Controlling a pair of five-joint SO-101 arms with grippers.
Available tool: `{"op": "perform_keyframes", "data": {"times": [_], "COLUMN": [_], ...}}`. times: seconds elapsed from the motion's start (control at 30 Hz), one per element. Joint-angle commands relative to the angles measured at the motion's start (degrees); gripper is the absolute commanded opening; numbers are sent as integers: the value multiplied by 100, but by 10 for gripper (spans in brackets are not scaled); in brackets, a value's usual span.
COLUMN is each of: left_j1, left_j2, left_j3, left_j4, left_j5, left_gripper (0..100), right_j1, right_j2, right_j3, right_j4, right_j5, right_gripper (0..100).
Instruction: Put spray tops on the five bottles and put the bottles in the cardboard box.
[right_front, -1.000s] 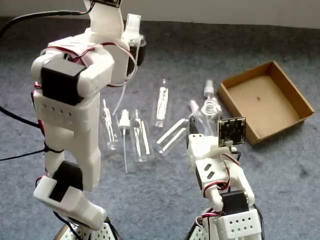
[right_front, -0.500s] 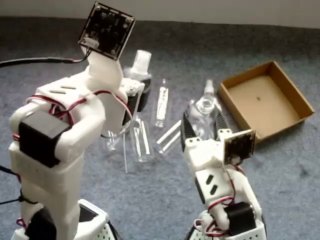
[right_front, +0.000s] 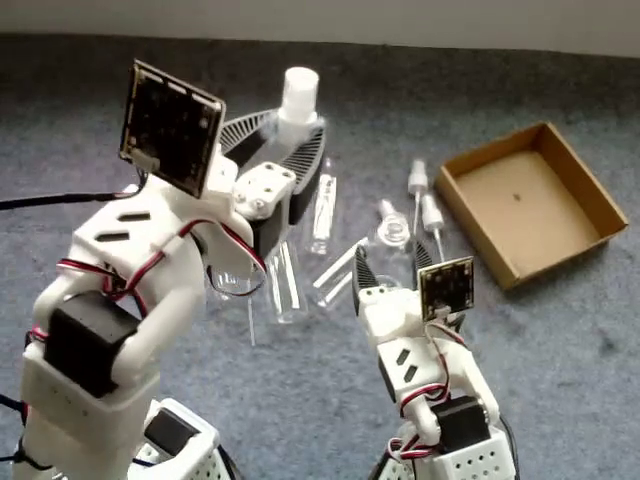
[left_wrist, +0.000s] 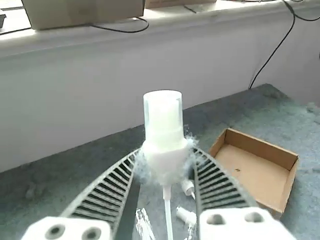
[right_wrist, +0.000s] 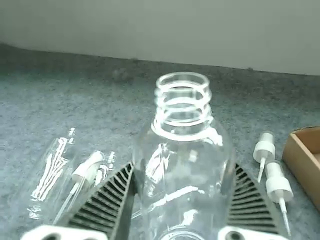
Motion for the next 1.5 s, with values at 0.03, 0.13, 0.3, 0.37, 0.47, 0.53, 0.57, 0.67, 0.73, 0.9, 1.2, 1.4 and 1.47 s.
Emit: {"op": "perform_keyframes", "data": {"times": [0.03, 0.13, 0.3, 0.37, 0.47, 0.53, 0.57, 0.67, 0.73, 0.9, 1.2, 1.4, 1.47], "left_j1": [470, 470, 505, 479, 497, 505, 505, 514, 602, 840, 892, 1024, 998], "left_j2": [-840, -1200, -1569, -1622, -1622, -1622, -1613, -1613, -1622, -1657, -1771, -2325, -2352], "left_j3": [1877, 2949, 3978, 4066, 4075, 4066, 4057, 4084, 4171, 4268, 4444, 4822, 4884], "left_j4": [-2171, -3604, -5002, -5354, -5705, -5820, -5855, -5837, -5837, -5837, -5829, -5837, -5855], "left_j5": [26, 26, 62, 62, 62, 62, 62, 62, 62, 44, 62, 35, 35], "left_gripper": [10, 10, 10, 10, 10, 10, 10, 10, 10, 10, 9, 9, 9], "right_j1": [-66, -66, -75, -207, -558, -778, -866, -919, -910, -910, -910, -910, -910], "right_j2": [-48, -48, -48, -48, -48, -48, -48, -48, -48, -48, -48, -48, -48], "right_j3": [418, 875, 1077, 1103, 1121, 1121, 1121, 1130, 1130, 1130, 1130, 1130, 1130], "right_j4": [-998, -1112, -1121, -1121, -1121, -1121, -1121, -1112, -1103, -1086, -1077, -1077, -1077], "right_j5": [0, 0, 0, 0, 0, 9, 9, 9, 9, 9, 0, 0, 0], "right_gripper": [200, 200, 200, 200, 200, 200, 200, 200, 200, 200, 200, 200, 200]}}
